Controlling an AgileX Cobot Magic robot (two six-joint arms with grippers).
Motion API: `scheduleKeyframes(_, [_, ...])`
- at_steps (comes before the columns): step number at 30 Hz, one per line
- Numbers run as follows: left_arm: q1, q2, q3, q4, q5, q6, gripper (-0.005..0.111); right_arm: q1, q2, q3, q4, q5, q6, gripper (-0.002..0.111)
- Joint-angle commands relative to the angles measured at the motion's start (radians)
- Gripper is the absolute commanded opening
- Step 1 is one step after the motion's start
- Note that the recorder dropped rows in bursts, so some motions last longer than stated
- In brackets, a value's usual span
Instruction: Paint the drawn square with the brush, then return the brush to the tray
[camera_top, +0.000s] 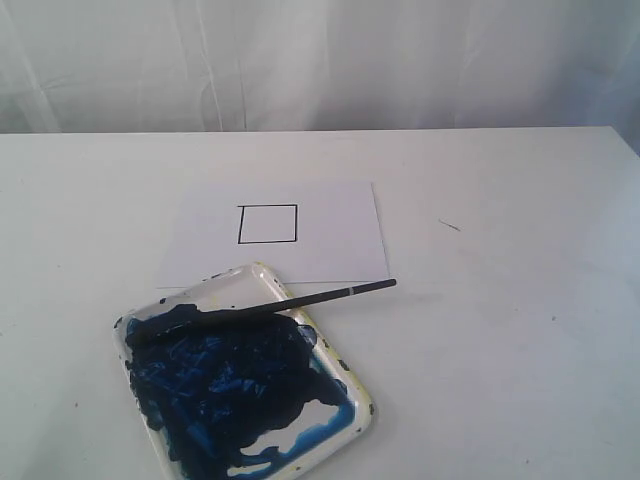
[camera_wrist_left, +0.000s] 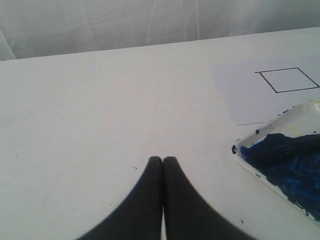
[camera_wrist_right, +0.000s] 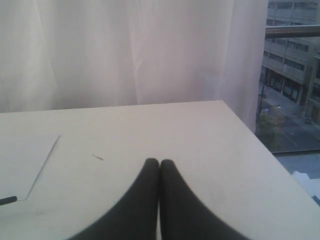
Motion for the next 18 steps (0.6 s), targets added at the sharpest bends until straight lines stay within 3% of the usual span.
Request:
scheduleKeyframes(1, [0.005,-0.004,0.004,-0.019,-0.03,-0.063,0.0,0.001,-0.005,0.005,0.002,-0.04,0.005,0.0])
scheduleKeyframes(9, [0.005,-0.004,-0.006,-0.019,-0.115,-0.321,0.0,0.001,-0.005,0.005,0.002,-0.177,0.007,0.0])
scheduleKeyframes(18, [0.005,-0.004,-0.267,-0.019,0.1,-0.394,0.0,0.001,-0.005,0.005,0.002,-0.293,0.048,0.0])
